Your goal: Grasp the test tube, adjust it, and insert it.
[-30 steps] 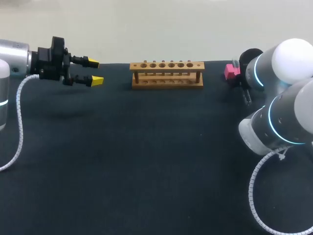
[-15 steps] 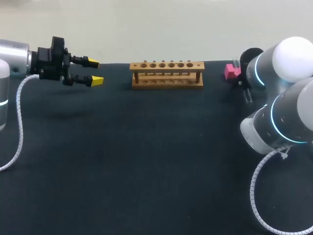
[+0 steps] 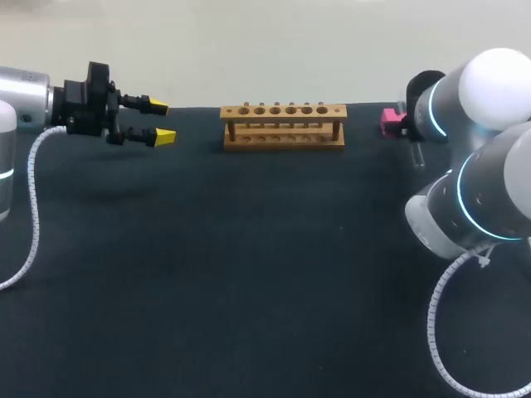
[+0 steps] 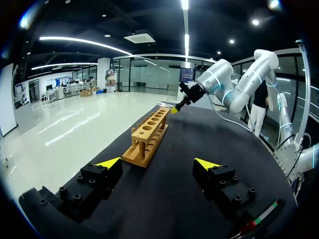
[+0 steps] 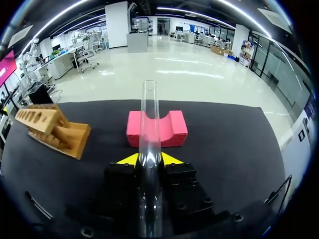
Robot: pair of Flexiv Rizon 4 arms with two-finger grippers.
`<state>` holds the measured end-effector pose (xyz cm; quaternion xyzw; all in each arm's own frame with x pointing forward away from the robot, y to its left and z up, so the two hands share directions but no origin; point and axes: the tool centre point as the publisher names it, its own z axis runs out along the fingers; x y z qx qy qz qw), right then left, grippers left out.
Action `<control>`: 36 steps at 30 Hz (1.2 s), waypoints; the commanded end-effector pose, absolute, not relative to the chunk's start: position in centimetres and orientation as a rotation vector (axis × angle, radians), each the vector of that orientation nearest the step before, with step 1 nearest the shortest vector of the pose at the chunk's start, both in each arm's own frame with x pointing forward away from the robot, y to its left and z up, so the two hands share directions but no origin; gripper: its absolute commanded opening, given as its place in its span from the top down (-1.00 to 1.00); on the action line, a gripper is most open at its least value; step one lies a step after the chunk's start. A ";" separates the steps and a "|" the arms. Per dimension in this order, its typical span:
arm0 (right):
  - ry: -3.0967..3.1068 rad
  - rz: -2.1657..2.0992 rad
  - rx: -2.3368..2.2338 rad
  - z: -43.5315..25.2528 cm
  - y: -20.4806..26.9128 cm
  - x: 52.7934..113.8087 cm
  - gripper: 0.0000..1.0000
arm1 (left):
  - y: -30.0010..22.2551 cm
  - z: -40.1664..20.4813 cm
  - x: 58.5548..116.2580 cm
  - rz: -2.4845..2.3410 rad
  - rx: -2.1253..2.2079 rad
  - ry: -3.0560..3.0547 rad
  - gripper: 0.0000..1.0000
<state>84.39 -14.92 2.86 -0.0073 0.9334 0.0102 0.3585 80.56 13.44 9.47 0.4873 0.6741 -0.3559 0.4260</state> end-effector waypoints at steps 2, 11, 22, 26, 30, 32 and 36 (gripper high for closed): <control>2.407 -0.031 0.044 6.5 -13.0 81.0 1.00 | 13.5 9.4 80.3 -0.885 1.215 1.681 -1.00; 2.379 -0.083 0.165 10.5 -8.6 78.7 1.00 | 13.5 9.4 80.3 -0.885 1.215 1.681 -1.00; 2.402 -0.118 0.185 11.8 -3.3 76.7 1.00 | 13.5 9.4 80.3 -0.885 1.215 1.681 -1.00; 2.401 -0.116 0.185 11.9 -1.8 77.0 1.00 | 13.5 9.4 80.3 -0.885 1.215 1.681 -1.00; 2.396 -0.107 0.185 11.7 -0.6 77.6 1.00 | 13.5 9.4 80.3 -0.885 1.215 1.681 -1.00; 2.393 -0.097 0.180 11.5 0.2 78.0 1.00 | 13.5 9.4 80.3 -0.885 1.215 1.681 -1.00; 2.389 -0.072 0.173 11.1 1.5 78.7 1.00 | 13.5 9.4 80.3 -0.885 1.215 1.681 -1.00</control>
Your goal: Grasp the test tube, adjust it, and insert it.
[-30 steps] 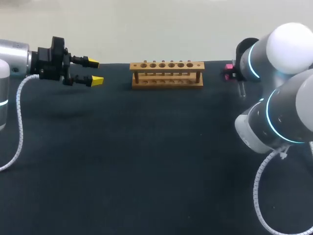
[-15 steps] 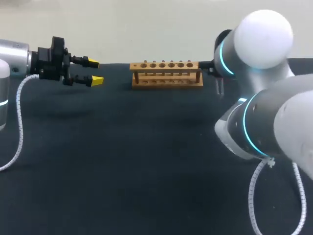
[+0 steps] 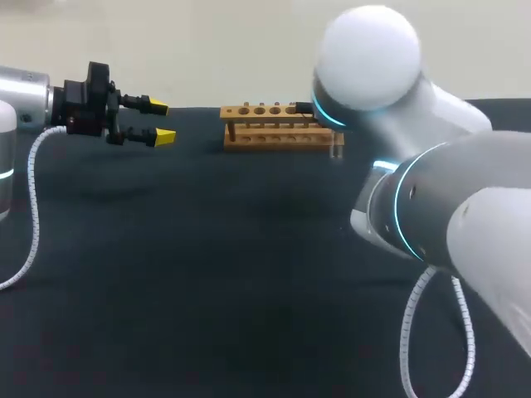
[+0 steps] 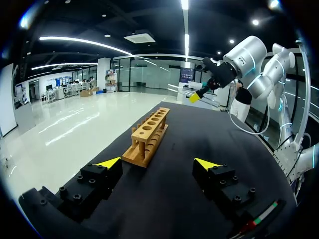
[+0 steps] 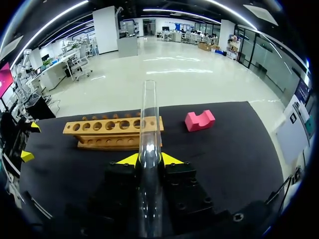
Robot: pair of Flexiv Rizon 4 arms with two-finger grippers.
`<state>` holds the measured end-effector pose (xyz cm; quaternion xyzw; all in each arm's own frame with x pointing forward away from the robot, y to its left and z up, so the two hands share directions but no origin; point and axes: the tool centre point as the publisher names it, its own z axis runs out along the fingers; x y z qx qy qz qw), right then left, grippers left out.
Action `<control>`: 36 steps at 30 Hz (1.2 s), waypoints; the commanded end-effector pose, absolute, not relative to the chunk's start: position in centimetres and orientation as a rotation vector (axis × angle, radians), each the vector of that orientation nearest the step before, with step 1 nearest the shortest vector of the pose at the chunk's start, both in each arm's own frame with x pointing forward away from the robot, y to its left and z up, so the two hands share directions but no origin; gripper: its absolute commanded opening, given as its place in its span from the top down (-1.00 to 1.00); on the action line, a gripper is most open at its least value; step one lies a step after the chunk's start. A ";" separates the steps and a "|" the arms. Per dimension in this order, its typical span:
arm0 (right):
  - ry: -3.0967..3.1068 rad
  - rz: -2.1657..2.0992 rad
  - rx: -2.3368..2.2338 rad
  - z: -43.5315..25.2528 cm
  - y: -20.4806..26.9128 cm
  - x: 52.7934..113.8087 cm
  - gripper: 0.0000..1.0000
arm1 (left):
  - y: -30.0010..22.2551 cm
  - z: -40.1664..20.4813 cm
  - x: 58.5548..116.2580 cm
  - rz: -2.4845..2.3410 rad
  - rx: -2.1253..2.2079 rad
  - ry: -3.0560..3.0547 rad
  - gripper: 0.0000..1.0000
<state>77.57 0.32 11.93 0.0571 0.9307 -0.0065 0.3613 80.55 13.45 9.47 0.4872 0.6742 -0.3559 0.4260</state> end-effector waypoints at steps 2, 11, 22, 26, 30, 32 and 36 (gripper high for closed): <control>2.385 -0.059 0.169 10.9 2.2 79.0 1.00 | 13.5 9.4 80.3 -0.885 1.215 1.681 -1.00; 2.386 0.007 0.154 9.8 4.8 79.6 1.00 | 13.5 9.4 80.3 -0.885 1.215 1.681 -1.00; 2.412 0.064 0.122 7.8 6.4 80.7 1.00 | 13.5 9.4 80.3 -0.885 1.215 1.681 -1.00; 2.418 0.070 0.114 7.4 6.4 81.3 1.00 | 13.5 9.4 80.3 -0.885 1.215 1.681 -1.00; 2.426 0.073 0.104 6.9 6.3 81.7 1.00 | 13.5 9.4 80.3 -0.885 1.215 1.681 -1.00; 2.429 0.075 0.101 6.8 6.2 81.9 1.00 | 13.5 9.4 80.3 -0.885 1.215 1.681 -1.00; 2.438 0.081 0.093 6.4 6.2 82.2 1.00 | 13.5 9.4 80.3 -0.885 1.215 1.681 -1.00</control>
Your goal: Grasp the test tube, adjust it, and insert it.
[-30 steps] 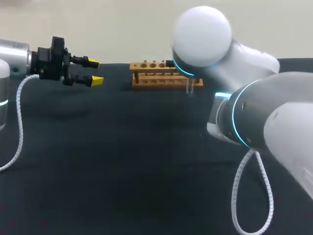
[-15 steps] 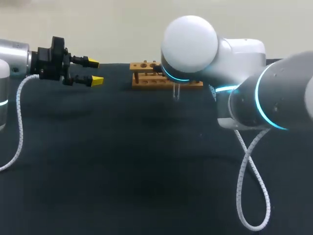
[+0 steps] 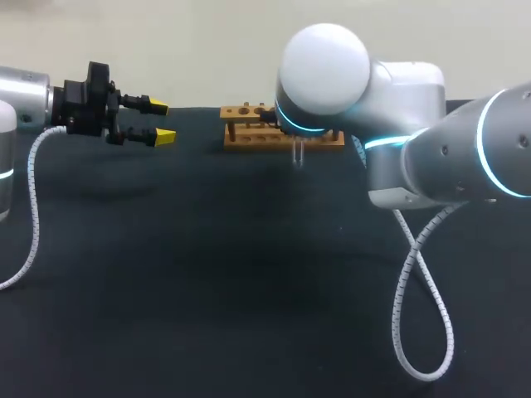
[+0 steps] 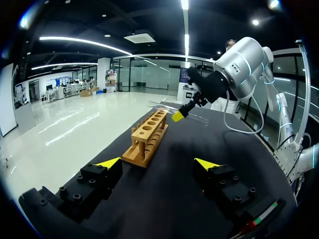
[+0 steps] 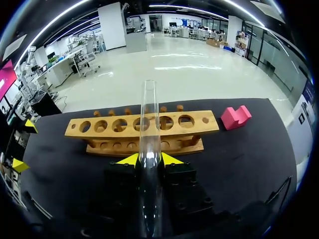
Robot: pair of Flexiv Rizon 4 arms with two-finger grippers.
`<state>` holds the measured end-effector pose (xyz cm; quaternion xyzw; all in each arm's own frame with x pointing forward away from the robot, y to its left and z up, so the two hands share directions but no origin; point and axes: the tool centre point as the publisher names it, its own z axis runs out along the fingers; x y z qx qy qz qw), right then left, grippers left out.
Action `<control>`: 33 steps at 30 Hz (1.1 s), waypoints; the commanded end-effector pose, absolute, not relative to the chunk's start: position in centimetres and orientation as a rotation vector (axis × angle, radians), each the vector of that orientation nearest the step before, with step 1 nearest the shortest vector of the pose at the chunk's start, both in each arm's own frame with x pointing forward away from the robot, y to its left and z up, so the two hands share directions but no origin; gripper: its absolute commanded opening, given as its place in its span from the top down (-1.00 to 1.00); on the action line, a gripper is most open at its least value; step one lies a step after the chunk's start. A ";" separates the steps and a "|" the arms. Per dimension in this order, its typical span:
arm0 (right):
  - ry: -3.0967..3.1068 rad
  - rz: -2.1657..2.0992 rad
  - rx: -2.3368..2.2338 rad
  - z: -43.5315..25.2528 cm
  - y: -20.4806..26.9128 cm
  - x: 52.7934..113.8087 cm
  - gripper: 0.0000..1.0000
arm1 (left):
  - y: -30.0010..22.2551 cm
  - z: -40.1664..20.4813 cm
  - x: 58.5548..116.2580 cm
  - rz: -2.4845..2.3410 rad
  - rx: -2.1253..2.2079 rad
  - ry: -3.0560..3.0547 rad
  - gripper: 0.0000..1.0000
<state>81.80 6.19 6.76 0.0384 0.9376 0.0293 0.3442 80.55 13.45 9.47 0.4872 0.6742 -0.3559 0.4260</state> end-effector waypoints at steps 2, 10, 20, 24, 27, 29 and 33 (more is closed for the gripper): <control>2.440 0.083 0.087 6.3 6.2 82.4 1.00 | 13.5 9.4 80.3 -0.885 1.215 1.681 -1.00; 2.449 0.093 0.079 6.1 6.2 82.6 1.00 | 13.5 9.4 80.3 -0.885 1.215 1.681 -1.00; 2.466 0.103 0.073 5.7 6.2 82.9 1.00 | 13.5 9.4 80.3 -0.885 1.215 1.681 -1.00; 2.476 0.111 0.069 5.5 6.3 82.8 1.00 | 13.5 9.4 80.3 -0.885 1.215 1.681 -1.00; 2.484 0.117 0.069 5.4 6.3 82.8 1.00 | 13.5 9.4 80.3 -0.885 1.215 1.681 -1.00; 2.489 0.122 0.070 5.2 6.3 82.8 1.00 | 13.5 9.4 80.3 -0.885 1.215 1.681 -1.00; 2.505 0.132 0.063 5.0 6.4 82.8 1.00 | 13.5 9.4 80.3 -0.885 1.215 1.681 -1.00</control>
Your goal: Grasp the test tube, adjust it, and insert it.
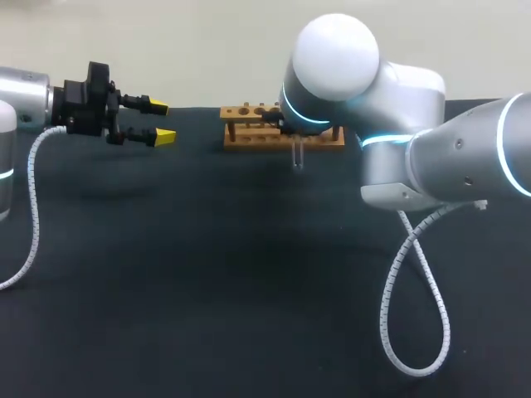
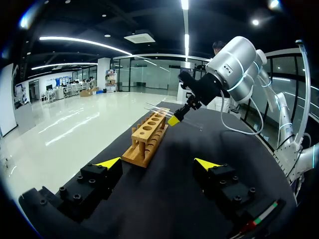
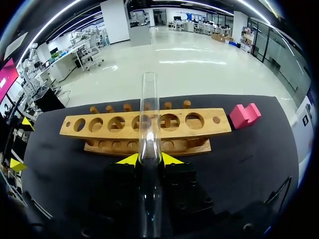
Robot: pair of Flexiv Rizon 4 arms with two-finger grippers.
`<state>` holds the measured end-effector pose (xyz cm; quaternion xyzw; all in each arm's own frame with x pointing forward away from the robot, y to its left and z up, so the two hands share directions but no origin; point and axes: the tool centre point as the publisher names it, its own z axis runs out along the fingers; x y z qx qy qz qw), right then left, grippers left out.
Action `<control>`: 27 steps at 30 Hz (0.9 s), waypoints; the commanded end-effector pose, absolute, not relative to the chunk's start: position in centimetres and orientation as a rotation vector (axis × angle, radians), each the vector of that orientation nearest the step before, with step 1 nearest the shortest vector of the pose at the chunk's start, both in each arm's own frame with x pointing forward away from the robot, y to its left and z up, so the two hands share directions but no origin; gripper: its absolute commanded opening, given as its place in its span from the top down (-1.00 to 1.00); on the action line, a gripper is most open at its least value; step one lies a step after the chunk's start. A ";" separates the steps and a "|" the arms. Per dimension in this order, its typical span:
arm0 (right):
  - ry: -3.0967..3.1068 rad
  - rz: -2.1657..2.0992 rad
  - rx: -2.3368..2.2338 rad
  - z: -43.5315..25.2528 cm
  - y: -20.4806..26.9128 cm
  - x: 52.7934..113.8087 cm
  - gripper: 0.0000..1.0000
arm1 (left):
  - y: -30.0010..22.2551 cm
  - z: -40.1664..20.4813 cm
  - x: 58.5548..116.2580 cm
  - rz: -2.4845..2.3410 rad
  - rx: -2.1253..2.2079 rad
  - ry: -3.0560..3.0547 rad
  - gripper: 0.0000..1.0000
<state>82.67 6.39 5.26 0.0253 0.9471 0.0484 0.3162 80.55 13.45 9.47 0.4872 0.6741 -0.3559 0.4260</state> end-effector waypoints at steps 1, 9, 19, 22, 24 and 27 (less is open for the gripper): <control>2.509 0.133 0.062 5.0 6.4 82.8 1.00 | 13.5 9.4 80.3 -0.885 1.215 1.681 -1.00; 2.552 0.157 0.060 4.2 6.4 82.6 1.00 | 13.5 9.4 80.3 -0.885 1.215 1.681 -1.00; 2.578 0.168 0.064 3.6 6.5 82.5 1.00 | 13.5 9.4 80.3 -0.885 1.215 1.681 -1.00; 2.585 0.172 0.063 3.4 6.5 82.4 1.00 | 13.5 9.4 80.3 -0.885 1.215 1.681 -1.00; 2.588 0.173 0.064 3.3 6.5 82.4 1.00 | 13.5 9.4 80.3 -0.885 1.215 1.681 -1.00; 2.594 0.178 0.067 3.1 6.5 82.3 1.00 | 13.5 9.4 80.3 -0.885 1.215 1.681 -1.00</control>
